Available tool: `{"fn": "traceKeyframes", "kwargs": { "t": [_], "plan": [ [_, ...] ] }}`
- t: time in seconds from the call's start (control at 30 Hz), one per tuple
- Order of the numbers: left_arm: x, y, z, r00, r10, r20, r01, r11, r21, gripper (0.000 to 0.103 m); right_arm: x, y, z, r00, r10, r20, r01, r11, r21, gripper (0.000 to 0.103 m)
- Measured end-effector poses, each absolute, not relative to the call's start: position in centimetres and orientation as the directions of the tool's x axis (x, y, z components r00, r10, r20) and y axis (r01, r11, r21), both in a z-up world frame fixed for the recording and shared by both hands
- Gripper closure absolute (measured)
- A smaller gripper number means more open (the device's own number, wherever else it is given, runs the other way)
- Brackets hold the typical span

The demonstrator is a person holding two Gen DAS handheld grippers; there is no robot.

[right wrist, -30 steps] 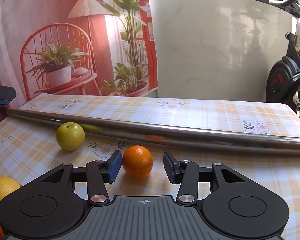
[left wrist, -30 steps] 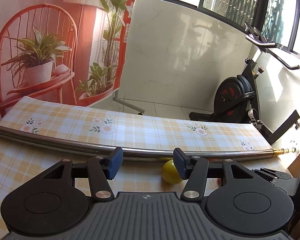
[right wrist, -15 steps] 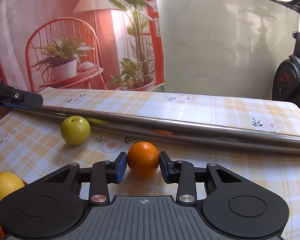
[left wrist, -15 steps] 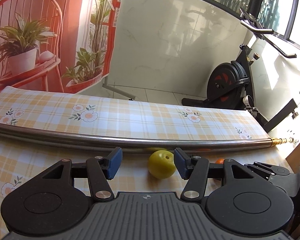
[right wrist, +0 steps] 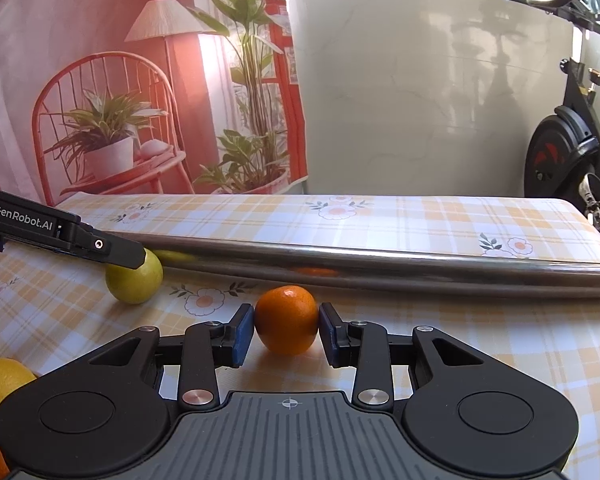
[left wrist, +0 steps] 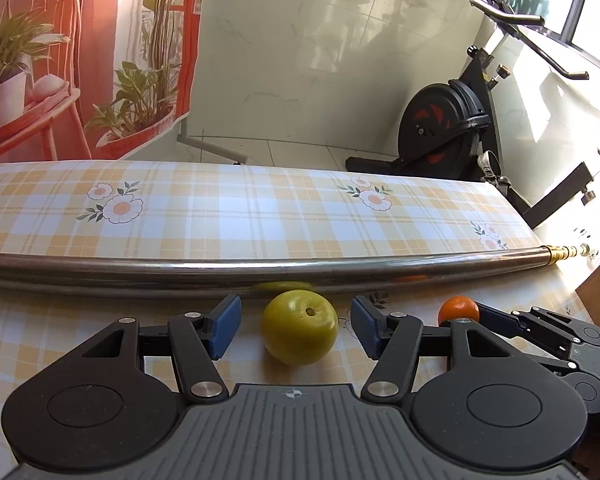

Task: Organize fruits
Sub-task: 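Grasp the orange with the right gripper while the left gripper grasps the yellow-green apple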

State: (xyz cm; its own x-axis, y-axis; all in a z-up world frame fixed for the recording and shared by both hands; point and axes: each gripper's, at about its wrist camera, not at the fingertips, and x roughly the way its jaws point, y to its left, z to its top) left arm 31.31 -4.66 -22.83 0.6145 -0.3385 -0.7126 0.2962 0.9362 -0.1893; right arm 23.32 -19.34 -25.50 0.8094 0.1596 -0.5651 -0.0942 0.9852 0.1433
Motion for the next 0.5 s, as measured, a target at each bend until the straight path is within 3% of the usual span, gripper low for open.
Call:
{"fn": "traceKeyframes", "kwargs": {
  "t": [0.3, 0.5],
  "plan": [
    [32.3, -5.1, -24.1, 0.582, -0.326, -0.745, 0.300, 0.938, -0.176, 0.040, 23.2, -19.4, -25.5, 0.813, 0.161, -0.559, -0.093, 0.985, 0.148, 0.070],
    [32.3, -5.0, -24.3, 0.570, -0.343, -0.746, 0.312, 0.931, -0.190, 0.053, 23.1, -19.4, -25.4, 0.815, 0.161, -0.557, -0.092, 0.984, 0.150, 0.070]
  ]
}}
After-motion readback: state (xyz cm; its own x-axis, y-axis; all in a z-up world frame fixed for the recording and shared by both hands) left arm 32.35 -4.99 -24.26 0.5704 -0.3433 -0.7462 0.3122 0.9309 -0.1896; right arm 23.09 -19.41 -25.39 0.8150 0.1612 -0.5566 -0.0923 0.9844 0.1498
